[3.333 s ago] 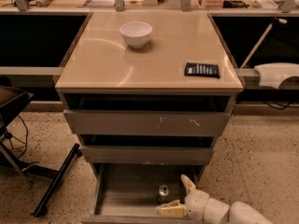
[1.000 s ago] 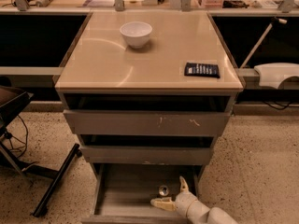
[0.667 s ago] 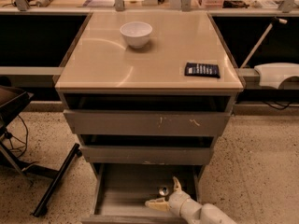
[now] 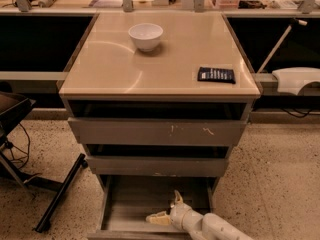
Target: Pick redbull can from bottom drawer and place on counter
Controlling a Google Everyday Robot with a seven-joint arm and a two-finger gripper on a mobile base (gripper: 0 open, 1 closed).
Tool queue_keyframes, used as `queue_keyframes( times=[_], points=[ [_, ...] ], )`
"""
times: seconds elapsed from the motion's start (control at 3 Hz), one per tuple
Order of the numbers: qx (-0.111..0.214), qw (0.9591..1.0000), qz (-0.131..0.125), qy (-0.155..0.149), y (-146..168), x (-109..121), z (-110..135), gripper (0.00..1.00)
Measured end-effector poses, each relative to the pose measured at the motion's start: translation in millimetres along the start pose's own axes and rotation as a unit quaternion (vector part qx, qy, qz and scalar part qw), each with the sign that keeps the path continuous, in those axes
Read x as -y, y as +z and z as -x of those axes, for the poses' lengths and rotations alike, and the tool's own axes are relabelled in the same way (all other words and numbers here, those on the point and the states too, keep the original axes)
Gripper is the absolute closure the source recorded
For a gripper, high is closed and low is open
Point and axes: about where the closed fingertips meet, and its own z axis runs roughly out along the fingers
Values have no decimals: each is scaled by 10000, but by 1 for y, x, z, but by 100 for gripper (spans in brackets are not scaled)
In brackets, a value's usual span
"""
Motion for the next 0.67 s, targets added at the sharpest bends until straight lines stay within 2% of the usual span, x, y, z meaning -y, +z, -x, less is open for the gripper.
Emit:
queue_keyframes(
  times=[0.33, 0.67],
  points=[
    [-23, 9999, -121, 67, 3, 12, -3, 0],
    [-181, 9984, -499, 185, 7, 46, -19, 0]
  ],
)
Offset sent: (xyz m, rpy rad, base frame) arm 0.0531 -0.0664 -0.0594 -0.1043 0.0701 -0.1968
